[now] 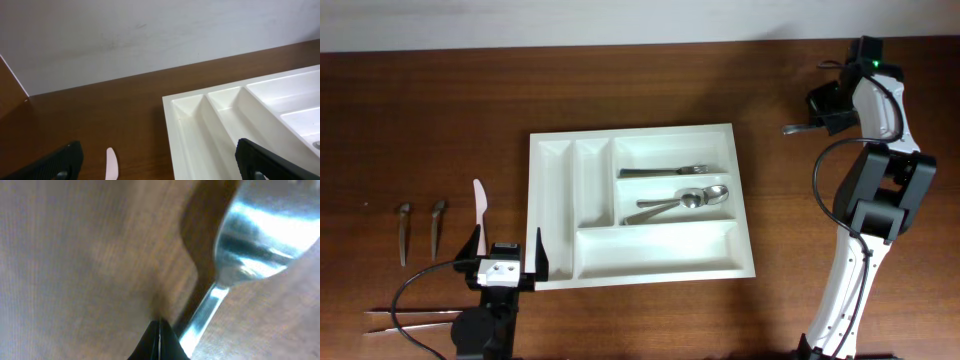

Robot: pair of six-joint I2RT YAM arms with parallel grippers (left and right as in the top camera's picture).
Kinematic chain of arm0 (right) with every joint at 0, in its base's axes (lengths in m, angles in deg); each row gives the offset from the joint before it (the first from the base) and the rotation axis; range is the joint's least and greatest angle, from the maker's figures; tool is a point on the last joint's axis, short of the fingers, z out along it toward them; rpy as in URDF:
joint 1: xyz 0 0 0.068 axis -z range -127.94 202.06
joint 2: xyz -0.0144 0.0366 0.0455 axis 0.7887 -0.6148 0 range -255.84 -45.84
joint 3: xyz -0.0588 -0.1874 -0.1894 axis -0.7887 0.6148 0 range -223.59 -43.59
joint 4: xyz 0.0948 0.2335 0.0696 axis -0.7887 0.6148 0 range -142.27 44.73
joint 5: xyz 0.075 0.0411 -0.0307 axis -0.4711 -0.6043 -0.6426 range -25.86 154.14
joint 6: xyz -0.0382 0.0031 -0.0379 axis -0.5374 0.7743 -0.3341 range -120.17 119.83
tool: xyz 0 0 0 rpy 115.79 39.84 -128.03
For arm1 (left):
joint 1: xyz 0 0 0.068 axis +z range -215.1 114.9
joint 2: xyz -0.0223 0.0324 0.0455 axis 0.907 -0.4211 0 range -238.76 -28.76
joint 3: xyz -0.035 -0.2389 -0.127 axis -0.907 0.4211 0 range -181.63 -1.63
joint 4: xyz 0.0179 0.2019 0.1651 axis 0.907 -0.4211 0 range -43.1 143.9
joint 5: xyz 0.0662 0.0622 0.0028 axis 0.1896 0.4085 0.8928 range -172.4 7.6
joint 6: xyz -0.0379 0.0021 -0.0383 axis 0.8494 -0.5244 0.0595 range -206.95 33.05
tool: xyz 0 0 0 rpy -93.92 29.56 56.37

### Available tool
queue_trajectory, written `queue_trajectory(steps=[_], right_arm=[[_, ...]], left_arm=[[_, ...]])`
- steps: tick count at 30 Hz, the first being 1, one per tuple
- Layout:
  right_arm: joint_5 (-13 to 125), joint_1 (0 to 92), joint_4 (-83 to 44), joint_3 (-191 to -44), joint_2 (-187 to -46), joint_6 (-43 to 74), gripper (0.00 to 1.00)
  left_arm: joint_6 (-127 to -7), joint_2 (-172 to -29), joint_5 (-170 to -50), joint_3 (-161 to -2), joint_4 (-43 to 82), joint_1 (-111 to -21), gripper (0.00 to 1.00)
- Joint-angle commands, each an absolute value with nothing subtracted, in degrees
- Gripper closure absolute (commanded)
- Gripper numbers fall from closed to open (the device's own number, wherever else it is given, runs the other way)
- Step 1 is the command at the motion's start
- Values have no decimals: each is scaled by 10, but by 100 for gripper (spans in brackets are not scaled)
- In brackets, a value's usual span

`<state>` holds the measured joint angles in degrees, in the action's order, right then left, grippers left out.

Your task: Pack container

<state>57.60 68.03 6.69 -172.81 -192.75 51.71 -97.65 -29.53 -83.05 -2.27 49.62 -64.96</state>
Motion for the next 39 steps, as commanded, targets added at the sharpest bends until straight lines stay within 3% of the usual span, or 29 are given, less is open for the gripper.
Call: queue_trajectory(steps=[1, 16, 21, 28, 30, 32, 33, 34, 36, 37, 39], right_arm=[[623, 689, 98, -1731, -1939, 527, 96], [707, 762, 252, -1731, -1939, 545, 96], [609, 780, 227, -1747, -1938, 438, 96], [587, 776, 272, -1870, -1938, 380, 91], [583, 776, 298, -1928, -1938, 347, 84], [584, 776, 338, -1992, -1938, 308, 70], [584, 776, 359, -2020, -1937, 290, 58], [587, 777, 396, -2062, -1937, 264, 36], [587, 780, 445, -2109, -1937, 241, 17], [575, 782, 451, -2123, -1937, 213, 2], [529, 784, 451, -2124, -1924, 168, 1]], left_arm=[[-973, -291, -836, -21, 493, -647, 1], [-973, -291, -836, -21, 493, -647, 1], [-973, -291, -836, -21, 493, -647, 1], [-973, -291, -836, -21, 493, -647, 1], [-973, -291, -836, -21, 493, -647, 1], [-973, -291, -836, -21, 493, -647, 1], [-973, -291, -836, -21, 493, -647, 1], [-973, -291, -836, -21, 493, -647, 1], [-973, -291, -836, -21, 493, -647, 1], [-973, -291, -836, -22, 493, -647, 1], [-973, -291, -836, -21, 493, -647, 1]])
